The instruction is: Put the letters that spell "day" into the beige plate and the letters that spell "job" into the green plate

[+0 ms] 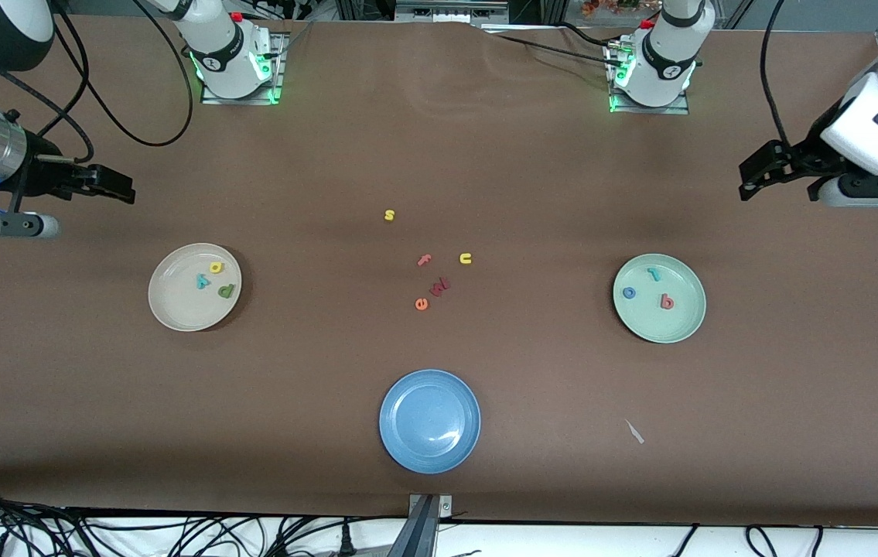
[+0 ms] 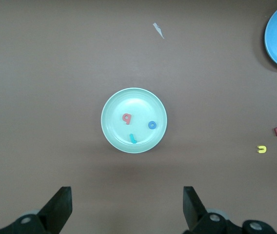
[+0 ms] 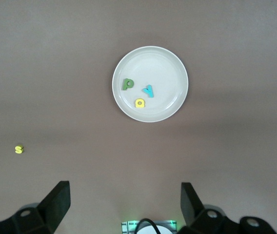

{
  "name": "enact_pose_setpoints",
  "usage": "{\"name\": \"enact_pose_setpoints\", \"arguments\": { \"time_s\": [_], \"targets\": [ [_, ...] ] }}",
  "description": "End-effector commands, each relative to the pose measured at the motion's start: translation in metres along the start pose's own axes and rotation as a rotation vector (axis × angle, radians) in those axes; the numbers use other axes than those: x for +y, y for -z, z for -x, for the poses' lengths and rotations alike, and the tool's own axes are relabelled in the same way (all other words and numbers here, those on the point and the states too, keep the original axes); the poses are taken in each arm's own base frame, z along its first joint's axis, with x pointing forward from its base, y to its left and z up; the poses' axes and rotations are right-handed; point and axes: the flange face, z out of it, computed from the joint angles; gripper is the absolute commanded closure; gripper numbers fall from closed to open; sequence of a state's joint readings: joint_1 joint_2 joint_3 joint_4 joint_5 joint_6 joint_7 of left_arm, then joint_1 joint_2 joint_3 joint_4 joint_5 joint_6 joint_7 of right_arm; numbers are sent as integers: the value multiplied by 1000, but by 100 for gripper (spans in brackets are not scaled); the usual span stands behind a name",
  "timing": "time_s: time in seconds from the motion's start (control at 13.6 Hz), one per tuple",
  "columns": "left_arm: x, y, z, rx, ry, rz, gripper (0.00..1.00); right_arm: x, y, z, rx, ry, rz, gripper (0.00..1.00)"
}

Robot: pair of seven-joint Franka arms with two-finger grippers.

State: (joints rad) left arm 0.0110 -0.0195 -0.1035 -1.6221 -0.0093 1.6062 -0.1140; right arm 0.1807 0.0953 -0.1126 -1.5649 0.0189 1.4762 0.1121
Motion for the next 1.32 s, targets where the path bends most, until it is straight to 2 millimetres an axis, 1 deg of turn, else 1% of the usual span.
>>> {"name": "enact_pose_setpoints", "arguments": {
  "time_s": [0.0, 0.07, 0.22, 0.29, 0.37, 0.44, 0.51, 0.73, 0.81, 1.03, 1.25],
  "targets": [
    [-28, 3, 10, -45, -51, 25, 0, 1, 17, 11, -2, 18, 17, 0],
    [-35, 3, 9, -45, -72, 25, 0, 0, 18, 10, 7, 21, 16, 0],
    [-39, 1, 8, -49, -77, 11, 0, -6, 18, 5, 35, 55, 14, 0],
    [-39, 1, 8, -48, -78, 11, 0, -2, 20, 1, 59, 80, 11, 0],
    [-39, 8, 5, -35, -79, 10, 0, 3, 22, 0, 70, 85, 10, 0],
    [-38, 12, 4, -28, -80, 10, 0, 11, 22, -1, 68, 70, 5, 0],
    [-38, 10, 2, -31, -80, 10, 0, 15, 22, 1, 61, 61, 0, 0],
    [-37, 5, 0, -40, -82, 10, 0, 21, 21, 2, 43, 51, 6, 0],
    [-37, 6, 1, -43, -82, 10, 0, 21, 17, 3, 19, 50, 13, 0],
    [-27, 3, 10, -98, -97, 10, 0, 21, 16, 3, 13, 54, 8, 0],
    [-28, 0, 8, -105, -94, 9, 0, 23, 16, 3, 13, 51, 11, 0]
  ]
}}
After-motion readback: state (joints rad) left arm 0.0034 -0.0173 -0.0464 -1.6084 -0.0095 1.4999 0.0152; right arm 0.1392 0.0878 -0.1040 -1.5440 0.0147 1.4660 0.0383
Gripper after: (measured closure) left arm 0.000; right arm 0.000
